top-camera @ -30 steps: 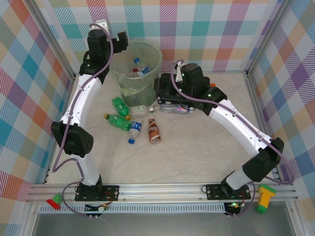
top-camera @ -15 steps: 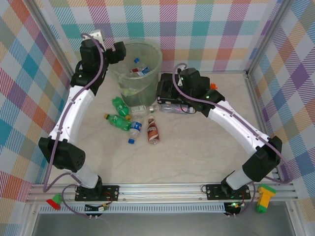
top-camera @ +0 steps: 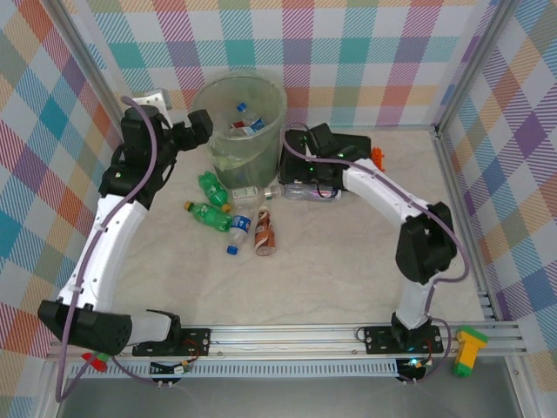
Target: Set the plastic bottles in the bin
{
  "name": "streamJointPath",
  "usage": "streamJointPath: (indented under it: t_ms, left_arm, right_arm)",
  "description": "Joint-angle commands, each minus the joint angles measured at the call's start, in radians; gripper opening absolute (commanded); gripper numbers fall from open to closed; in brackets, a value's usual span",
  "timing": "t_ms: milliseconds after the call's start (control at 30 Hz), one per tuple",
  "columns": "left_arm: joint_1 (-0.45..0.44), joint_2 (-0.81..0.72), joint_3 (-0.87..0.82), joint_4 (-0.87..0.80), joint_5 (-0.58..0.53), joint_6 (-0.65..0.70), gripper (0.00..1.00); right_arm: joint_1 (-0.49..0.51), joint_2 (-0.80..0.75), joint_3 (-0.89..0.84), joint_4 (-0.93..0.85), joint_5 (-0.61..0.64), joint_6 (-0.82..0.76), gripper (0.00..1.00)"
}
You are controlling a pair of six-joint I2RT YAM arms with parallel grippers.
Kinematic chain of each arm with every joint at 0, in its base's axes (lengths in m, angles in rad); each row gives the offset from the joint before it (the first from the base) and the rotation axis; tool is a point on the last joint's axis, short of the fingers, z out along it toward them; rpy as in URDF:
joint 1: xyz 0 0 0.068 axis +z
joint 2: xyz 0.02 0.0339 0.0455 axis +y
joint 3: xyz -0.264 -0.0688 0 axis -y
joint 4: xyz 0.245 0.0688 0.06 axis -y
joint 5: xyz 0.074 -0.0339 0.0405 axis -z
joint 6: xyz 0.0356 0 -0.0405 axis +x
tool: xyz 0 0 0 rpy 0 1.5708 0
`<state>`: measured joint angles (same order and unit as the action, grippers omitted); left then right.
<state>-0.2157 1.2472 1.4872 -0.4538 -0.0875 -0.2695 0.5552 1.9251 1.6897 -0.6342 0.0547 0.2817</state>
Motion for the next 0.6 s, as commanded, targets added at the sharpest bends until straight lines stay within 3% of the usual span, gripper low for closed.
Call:
streamJointPath:
  t_ms: [0,200,567]
  left_arm:
    - [-0.009,-0.052,-0.03,-0.066,0.006,-0.026,1.0]
    - [-0.009,-0.116,-0.056,-0.115,-0.018,-0.034,0.99]
    - [-0.008,-0.149,-0.053,-0.155,-0.058,-0.026,0.99]
  right_arm:
    - [-0.01,0.059,0.07,-0.063,-0.065,-0.162,0.99]
    - [-0.052,0.165,0.13,-0.067,-0.14,-0.203,0.99]
    - [-0.08,0.241,0.164,-0.102,-0.163,-0.238,0.99]
